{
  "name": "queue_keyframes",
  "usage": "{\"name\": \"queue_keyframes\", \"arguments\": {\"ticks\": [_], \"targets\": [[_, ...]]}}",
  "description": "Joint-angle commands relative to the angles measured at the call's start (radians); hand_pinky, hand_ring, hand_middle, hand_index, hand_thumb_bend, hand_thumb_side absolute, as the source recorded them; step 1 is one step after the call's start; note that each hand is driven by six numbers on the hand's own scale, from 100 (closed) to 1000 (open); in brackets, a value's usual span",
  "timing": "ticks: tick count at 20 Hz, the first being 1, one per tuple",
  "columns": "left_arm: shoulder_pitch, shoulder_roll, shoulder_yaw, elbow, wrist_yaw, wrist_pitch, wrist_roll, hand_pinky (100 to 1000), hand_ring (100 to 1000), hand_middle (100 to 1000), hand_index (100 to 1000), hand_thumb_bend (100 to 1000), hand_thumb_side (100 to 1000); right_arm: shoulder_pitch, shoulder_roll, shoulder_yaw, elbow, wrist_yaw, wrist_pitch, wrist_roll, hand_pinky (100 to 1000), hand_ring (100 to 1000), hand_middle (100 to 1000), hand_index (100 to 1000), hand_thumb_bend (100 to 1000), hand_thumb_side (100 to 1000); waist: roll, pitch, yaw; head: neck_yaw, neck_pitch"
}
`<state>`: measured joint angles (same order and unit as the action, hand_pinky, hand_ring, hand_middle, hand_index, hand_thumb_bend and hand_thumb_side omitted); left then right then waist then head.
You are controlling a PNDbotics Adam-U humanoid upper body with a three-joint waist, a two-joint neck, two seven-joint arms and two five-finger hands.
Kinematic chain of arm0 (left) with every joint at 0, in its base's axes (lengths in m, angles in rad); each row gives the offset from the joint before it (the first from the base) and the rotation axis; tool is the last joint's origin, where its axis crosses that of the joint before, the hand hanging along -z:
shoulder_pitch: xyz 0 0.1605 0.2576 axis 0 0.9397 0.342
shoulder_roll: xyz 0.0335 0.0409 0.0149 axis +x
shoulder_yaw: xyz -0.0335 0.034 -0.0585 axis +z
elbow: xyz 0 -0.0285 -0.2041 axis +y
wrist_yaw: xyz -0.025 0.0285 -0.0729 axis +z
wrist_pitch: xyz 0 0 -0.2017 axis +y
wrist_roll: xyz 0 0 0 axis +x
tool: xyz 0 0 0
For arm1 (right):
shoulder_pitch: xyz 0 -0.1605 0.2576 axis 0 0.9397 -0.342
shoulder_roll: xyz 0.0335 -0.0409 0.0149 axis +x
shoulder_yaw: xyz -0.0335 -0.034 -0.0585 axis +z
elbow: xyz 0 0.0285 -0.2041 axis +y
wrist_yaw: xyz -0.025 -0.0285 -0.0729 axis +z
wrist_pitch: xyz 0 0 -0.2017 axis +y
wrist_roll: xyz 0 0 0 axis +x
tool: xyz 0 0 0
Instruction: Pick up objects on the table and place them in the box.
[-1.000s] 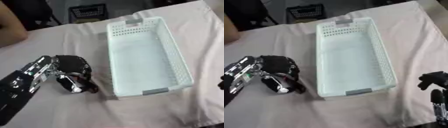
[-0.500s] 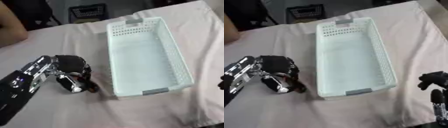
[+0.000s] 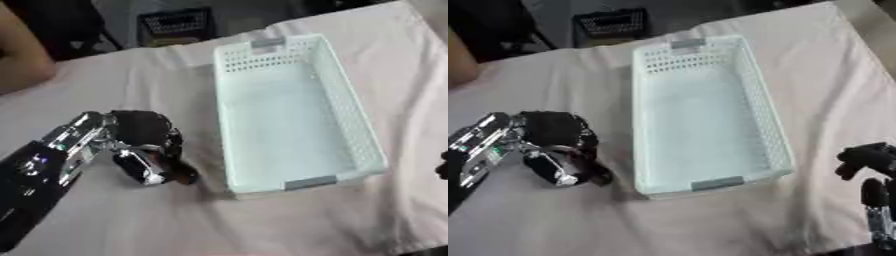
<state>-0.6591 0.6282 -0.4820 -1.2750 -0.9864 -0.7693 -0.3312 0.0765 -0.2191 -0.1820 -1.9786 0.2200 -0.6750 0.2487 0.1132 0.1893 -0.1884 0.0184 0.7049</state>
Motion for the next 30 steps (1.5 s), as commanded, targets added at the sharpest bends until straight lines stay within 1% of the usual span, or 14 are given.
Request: {"name": "queue_keyframes", "arguments": {"ticks": [1,4,5,6,7,8,9,12,16,17,18,19,24,30], "targets": [[-0.004,0.014,0.006,-0.002,0.0,-0.069,-0.072,605,353,446,622,320,582,-0.005,-0.005,-0.004,-0.021,-0.004,-0.002,0.001,371,474,595,758,100,786,-0.008,-0.011,0.001,-0.002,-0.003],[-0.004,0.012,0.005,0.0,-0.002,-0.068,-0.07,598,330,424,600,310,555,-0.005,-0.005,-0.004,-0.021,-0.004,-0.002,0.001,371,474,595,758,100,787,-0.008,-0.011,0.001,-0.002,-0.003],[-0.005,0.012,0.005,0.001,-0.003,-0.067,-0.069,589,306,405,582,300,525,-0.005,-0.005,-0.004,-0.021,-0.004,-0.001,0.001,371,474,595,758,100,787,-0.008,-0.011,0.001,-0.002,-0.003],[-0.004,0.011,0.006,0.001,-0.003,-0.066,-0.069,589,304,404,580,299,524,-0.005,-0.005,-0.004,-0.021,-0.004,-0.001,0.001,371,474,595,758,100,787,-0.008,-0.011,0.001,-0.002,-0.003],[-0.004,0.011,0.006,0.002,-0.004,-0.065,-0.068,576,276,393,569,289,508,-0.005,-0.004,-0.003,-0.021,-0.004,-0.001,0.001,371,474,595,758,100,787,-0.008,-0.011,0.002,-0.002,-0.003],[-0.004,0.01,0.006,0.003,-0.004,-0.064,-0.068,578,280,394,570,291,511,-0.005,-0.004,-0.003,-0.021,-0.004,-0.001,0.001,371,474,595,758,100,787,-0.008,-0.011,0.002,-0.002,-0.003],[-0.004,0.01,0.006,0.004,-0.004,-0.064,-0.069,563,250,388,555,276,479,-0.005,-0.004,-0.003,-0.021,-0.004,-0.001,0.001,371,474,595,758,100,787,-0.008,-0.011,0.001,-0.002,-0.003],[-0.004,0.008,0.006,0.006,-0.003,-0.062,-0.068,567,274,393,552,264,460,-0.005,-0.004,-0.003,-0.021,-0.005,-0.001,0.001,371,474,595,758,100,787,-0.008,-0.011,0.001,-0.002,-0.004],[0.003,0.0,0.01,0.026,0.025,-0.051,-0.066,561,262,385,548,182,426,-0.006,-0.004,-0.003,-0.021,-0.005,-0.001,0.002,371,474,595,758,100,787,-0.009,-0.011,0.001,-0.001,-0.004],[0.006,-0.002,0.012,0.036,0.038,-0.046,-0.068,558,257,382,547,147,421,-0.006,-0.003,-0.003,-0.021,-0.006,-0.001,0.002,371,474,595,758,100,787,-0.009,-0.01,0.001,-0.002,-0.005],[0.008,-0.005,0.013,0.045,0.052,-0.042,-0.071,559,259,383,548,163,422,-0.006,-0.003,-0.003,-0.021,-0.006,0.0,0.002,371,474,595,758,100,787,-0.009,-0.01,0.0,-0.002,-0.006],[0.009,-0.006,0.014,0.052,0.063,-0.039,-0.075,555,252,382,550,100,413,-0.007,-0.003,-0.003,-0.021,-0.006,0.0,0.002,371,474,595,758,100,787,-0.009,-0.01,0.0,-0.002,-0.006],[0.014,-0.016,0.023,0.086,0.134,-0.014,-0.097,548,240,377,546,100,392,-0.007,-0.002,-0.003,-0.021,-0.006,0.0,0.003,371,474,595,758,100,787,-0.01,-0.009,0.0,-0.001,-0.006],[0.018,-0.014,0.03,0.084,0.186,0.007,-0.122,539,216,352,523,100,342,-0.008,-0.002,-0.003,-0.021,-0.007,0.0,0.003,371,474,596,759,100,787,-0.009,-0.008,0.0,-0.002,-0.007]]}}
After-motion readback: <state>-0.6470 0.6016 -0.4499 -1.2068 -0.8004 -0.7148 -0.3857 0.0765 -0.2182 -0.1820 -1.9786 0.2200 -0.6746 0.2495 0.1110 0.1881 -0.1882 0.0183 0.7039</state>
